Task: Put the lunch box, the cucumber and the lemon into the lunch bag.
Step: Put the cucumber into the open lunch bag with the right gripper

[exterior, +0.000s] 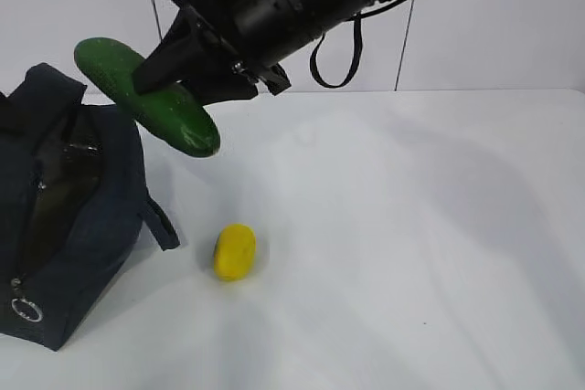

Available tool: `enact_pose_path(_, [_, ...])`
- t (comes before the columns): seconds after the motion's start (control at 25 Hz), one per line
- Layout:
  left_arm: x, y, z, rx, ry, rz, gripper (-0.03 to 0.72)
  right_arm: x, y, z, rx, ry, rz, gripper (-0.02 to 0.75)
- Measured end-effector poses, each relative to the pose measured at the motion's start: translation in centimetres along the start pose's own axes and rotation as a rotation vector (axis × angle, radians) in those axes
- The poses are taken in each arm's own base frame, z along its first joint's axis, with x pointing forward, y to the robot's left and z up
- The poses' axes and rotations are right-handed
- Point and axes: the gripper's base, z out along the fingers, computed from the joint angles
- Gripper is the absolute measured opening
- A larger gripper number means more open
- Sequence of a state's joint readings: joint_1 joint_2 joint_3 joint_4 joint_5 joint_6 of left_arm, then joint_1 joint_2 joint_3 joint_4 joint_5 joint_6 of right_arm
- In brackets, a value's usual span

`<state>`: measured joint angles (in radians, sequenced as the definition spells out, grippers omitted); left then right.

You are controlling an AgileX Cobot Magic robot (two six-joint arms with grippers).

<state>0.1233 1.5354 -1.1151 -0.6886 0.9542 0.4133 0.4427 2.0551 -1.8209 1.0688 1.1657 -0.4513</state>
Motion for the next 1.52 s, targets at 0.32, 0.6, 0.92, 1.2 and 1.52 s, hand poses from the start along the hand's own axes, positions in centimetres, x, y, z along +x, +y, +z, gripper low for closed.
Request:
enact_pose_path(0.32, [-0.2, -0.4, 0.0, 0.042, -0.017, -0.001, -0.006, 1.1, -1.8, 4.0, -0.011, 0.091, 0.198, 0.307])
enact_pose_path(0.6, [0.0, -0.6, 0.0, 0.062, -0.005, 0.001, -0.006, 1.8, -3.4, 9.0, -0.024, 0.066, 0.309, 0.307])
enact_pose_path(0.92, [0.0, -1.0, -0.1, 0.111, -0.004, 0.0, -0.006, -0.2, -4.5, 10.1, 0.015, -0.199, 0.386, 0.307])
enact_pose_path(1.2, [-0.1, -1.2, 0.0, 0.133, -0.004, 0.003, -0.006, -0.2, -4.6, 10.9, -0.007, -0.231, 0.297, 0.343])
enact_pose_path(1.52, [0.0, -1.2, 0.0, 0.14, 0.003, 0.01, -0.006, -0.2, -3.7, 11.1, -0.071, -0.237, 0.082, 0.571])
